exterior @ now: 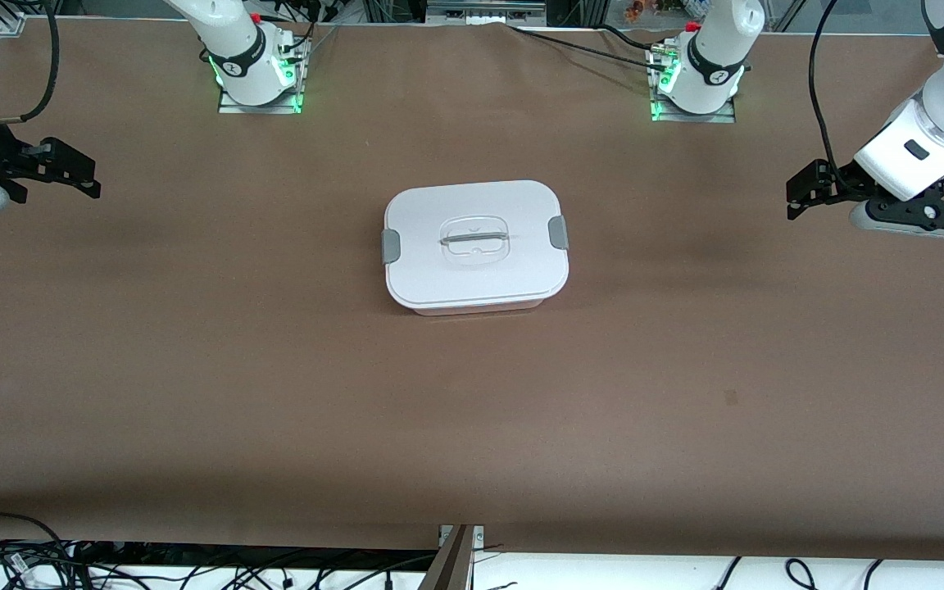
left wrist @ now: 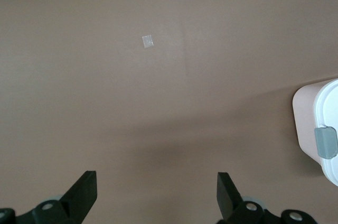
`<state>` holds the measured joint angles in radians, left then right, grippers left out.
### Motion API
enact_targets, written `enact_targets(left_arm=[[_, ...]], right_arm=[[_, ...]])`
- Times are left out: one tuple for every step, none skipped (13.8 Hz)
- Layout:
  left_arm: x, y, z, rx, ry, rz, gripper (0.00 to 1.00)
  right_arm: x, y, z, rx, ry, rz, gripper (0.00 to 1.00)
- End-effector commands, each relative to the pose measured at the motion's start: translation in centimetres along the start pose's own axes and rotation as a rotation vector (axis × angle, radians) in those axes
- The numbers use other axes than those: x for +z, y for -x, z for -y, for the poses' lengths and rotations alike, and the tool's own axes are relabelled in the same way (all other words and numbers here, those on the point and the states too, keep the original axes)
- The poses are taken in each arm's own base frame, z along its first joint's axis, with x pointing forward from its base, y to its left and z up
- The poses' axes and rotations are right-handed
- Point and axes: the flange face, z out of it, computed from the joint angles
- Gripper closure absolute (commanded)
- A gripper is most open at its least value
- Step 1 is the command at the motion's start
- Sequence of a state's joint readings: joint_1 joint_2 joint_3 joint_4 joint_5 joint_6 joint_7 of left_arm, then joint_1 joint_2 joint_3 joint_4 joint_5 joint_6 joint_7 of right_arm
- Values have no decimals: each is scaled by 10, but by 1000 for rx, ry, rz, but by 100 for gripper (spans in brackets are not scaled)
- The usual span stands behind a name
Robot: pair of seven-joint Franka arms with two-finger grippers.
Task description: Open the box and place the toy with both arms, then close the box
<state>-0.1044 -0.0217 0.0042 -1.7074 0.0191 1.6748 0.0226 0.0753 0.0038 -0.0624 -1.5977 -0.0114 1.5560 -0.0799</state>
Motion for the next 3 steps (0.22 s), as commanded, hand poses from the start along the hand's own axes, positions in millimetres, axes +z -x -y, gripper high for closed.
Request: enact_targets(left_arm=[[-6, 3, -7, 12, 2, 4, 0], [-6, 4, -7, 12, 2, 6, 0], [-6, 4, -8, 12, 2, 6, 0]], right_arm=[[-5, -2, -2, -4, -6, -3, 0], [-4, -2, -2, -5, -5, -1, 0], [-2, -3, -2, -5, -5, 2, 0]])
